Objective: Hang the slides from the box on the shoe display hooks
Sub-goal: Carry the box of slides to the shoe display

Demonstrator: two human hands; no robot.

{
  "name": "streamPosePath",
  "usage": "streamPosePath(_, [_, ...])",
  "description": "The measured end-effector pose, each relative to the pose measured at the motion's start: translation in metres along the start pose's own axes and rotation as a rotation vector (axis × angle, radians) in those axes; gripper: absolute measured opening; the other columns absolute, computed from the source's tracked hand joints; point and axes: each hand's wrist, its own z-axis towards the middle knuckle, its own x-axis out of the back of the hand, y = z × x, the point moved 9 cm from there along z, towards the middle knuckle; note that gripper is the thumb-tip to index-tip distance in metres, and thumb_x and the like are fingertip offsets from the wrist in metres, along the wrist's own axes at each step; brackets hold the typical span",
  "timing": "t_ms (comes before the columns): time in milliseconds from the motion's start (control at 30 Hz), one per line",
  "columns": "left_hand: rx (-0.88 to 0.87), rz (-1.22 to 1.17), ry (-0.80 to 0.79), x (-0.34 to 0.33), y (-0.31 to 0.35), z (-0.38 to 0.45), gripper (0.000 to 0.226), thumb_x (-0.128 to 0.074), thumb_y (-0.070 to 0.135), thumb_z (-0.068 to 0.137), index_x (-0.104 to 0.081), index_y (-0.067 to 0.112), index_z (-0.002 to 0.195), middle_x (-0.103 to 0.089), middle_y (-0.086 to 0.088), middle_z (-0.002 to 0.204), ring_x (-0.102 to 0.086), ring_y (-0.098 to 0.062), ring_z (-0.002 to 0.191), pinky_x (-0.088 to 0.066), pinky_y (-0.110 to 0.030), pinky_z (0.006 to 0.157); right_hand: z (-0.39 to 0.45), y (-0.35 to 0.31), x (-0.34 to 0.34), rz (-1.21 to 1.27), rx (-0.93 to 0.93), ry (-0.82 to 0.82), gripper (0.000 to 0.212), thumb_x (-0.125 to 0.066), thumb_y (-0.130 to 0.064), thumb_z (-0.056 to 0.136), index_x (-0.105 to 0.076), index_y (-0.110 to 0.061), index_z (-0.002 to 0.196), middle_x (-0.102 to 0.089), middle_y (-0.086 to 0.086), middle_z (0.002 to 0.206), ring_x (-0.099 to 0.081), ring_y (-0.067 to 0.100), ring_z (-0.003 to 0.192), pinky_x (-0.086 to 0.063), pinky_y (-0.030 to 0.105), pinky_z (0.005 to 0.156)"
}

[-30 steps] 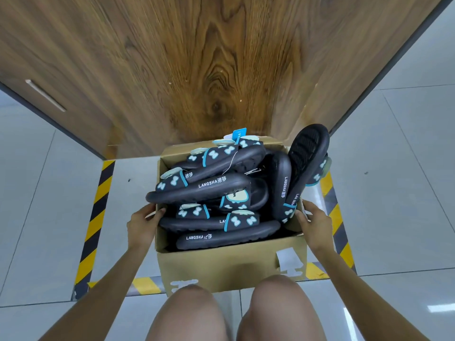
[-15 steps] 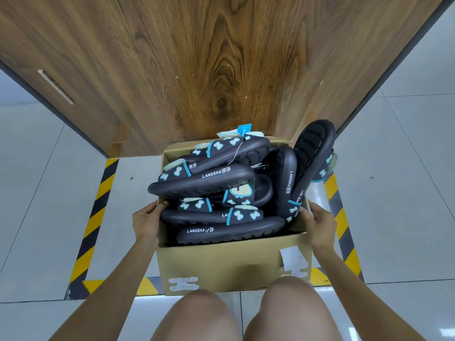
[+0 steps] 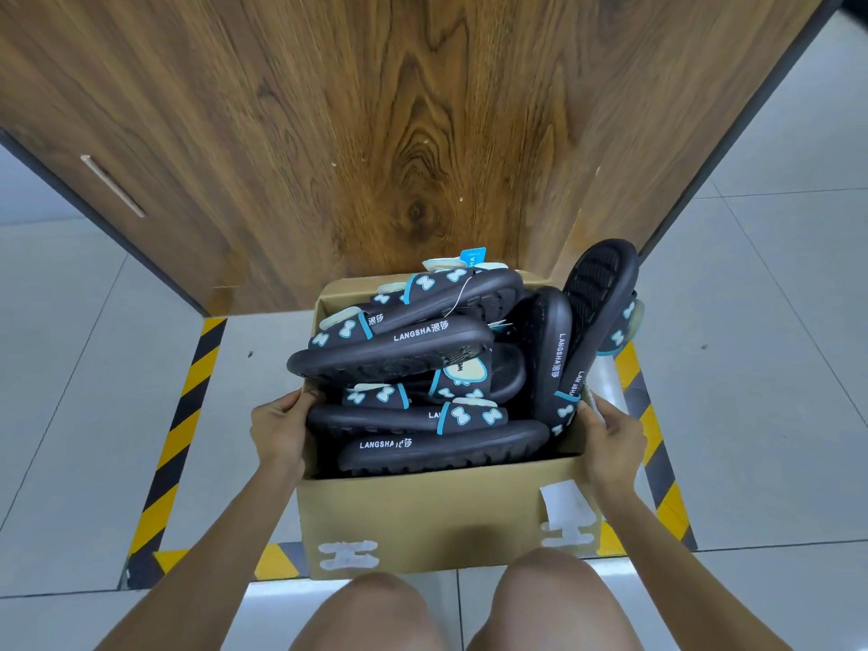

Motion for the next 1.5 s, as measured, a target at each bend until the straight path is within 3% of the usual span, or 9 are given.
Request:
streamPosePath(100, [-0.015, 0.029, -0.026, -0.007, 0.006, -0.004, 0.015, -0.066, 0.007, 0.088, -0.067, 0.009, 0.074, -0.059, -0.006, 0.079, -0.049, -0.019, 0.078, -0.044, -0.032, 0.076, -0.005, -0.002, 0.013, 0.010, -0.046, 0.025, 0.018, -0.058, -0.014, 0.095, -0.074, -0.008, 0.089, -0.059, 0.020, 0.067, -0.040, 0.015, 0.064, -0.035, 0.021, 0.055])
streamPosePath(333, [-0.008, 0.087, -0.056, -0.020, 0.062, -0.043, 0.018, -0.067, 0.007, 0.089, -0.066, 0.013, 0.071, -0.060, -0.006, 0.082, -0.049, -0.018, 0.077, -0.043, -0.032, 0.077, -0.021, -0.037, 0.077, 0.025, -0.120, 0.070, 0.024, -0.059, -0.015, 0.094, -0.077, -0.020, 0.109, -0.071, 0.017, 0.080, -0.057, 0.029, 0.075, -0.042, 0.021, 0.062])
streamPosePath(467, [0.011, 0.124, -0.110, -0.020, 0.110, -0.078, 0.018, -0.066, 0.006, 0.088, -0.060, 0.010, 0.072, -0.054, -0.005, 0.080, -0.045, -0.019, 0.079, -0.040, -0.033, 0.073, -0.039, -0.069, 0.135, 0.007, -0.196, 0.112, 0.021, -0.061, -0.022, 0.093, -0.077, -0.020, 0.105, -0.071, 0.020, 0.082, -0.063, 0.037, 0.083, -0.044, 0.033, 0.067])
streamPosePath(633, [0.012, 0.161, -0.187, -0.024, 0.190, -0.129, 0.017, -0.066, 0.007, 0.088, -0.060, 0.009, 0.072, -0.053, -0.006, 0.078, -0.045, -0.018, 0.077, -0.039, -0.033, 0.072, -0.066, -0.129, 0.213, 0.000, -0.228, 0.170, 0.025, -0.060, -0.021, 0.095, -0.075, -0.023, 0.115, -0.075, 0.003, 0.082, -0.064, 0.018, 0.080, -0.046, 0.030, 0.068])
streamPosePath(967, [-0.037, 0.151, -0.290, -0.041, 0.369, -0.238, 0.023, -0.066, 0.003, 0.088, -0.071, 0.015, 0.069, -0.064, -0.005, 0.075, -0.054, -0.018, 0.080, -0.043, -0.032, 0.076, -0.105, -0.258, 0.362, 0.032, -0.266, 0.269, 0.024, -0.061, -0.019, 0.094, -0.076, -0.021, 0.114, -0.073, 0.007, 0.078, -0.065, 0.023, 0.080, -0.048, 0.035, 0.074])
streamPosePath(1133, [-0.059, 0.152, -0.341, -0.051, 0.450, -0.300, 0.017, -0.066, 0.005, 0.089, -0.070, 0.020, 0.082, -0.059, 0.022, 0.052, -0.050, -0.004, 0.070, -0.041, -0.023, 0.068, -0.129, -0.306, 0.437, 0.031, -0.318, 0.316, 0.023, -0.061, -0.021, 0.092, -0.078, -0.022, 0.108, -0.071, 0.010, 0.073, -0.064, 0.029, 0.078, -0.051, 0.040, 0.076])
streamPosePath(1200, [-0.060, 0.180, -0.356, -0.057, 0.472, -0.320, 0.023, -0.067, 0.005, 0.088, -0.068, 0.020, 0.071, -0.060, 0.017, 0.060, -0.051, -0.007, 0.073, -0.040, -0.026, 0.073, -0.140, -0.319, 0.466, 0.041, -0.338, 0.346, 0.023, -0.062, -0.021, 0.093, -0.077, -0.023, 0.110, -0.071, 0.006, 0.072, -0.063, 0.024, 0.074, -0.051, 0.039, 0.075])
streamPosePath(1300, [-0.030, 0.183, -0.380, -0.067, 0.490, -0.344, 0.013, -0.068, 0.005, 0.086, -0.068, 0.016, 0.081, -0.060, 0.006, 0.072, -0.051, -0.013, 0.080, -0.039, -0.028, 0.076, -0.151, -0.333, 0.505, 0.040, -0.353, 0.377, 0.023, -0.062, -0.021, 0.093, -0.077, -0.024, 0.110, -0.070, 0.005, 0.070, -0.061, 0.024, 0.072, -0.051, 0.040, 0.074])
streamPosePath(1500, [-0.045, 0.232, -0.479, -0.115, 0.516, -0.402, 0.011, -0.067, -0.001, 0.084, -0.063, 0.005, 0.076, -0.056, -0.004, 0.084, -0.047, -0.015, 0.079, -0.038, -0.028, 0.064, -0.166, -0.333, 0.575, 0.031, -0.402, 0.444, 0.019, -0.061, -0.020, 0.093, -0.079, -0.021, 0.101, -0.067, 0.009, 0.064, -0.057, 0.022, 0.066, -0.045, 0.035, 0.064])
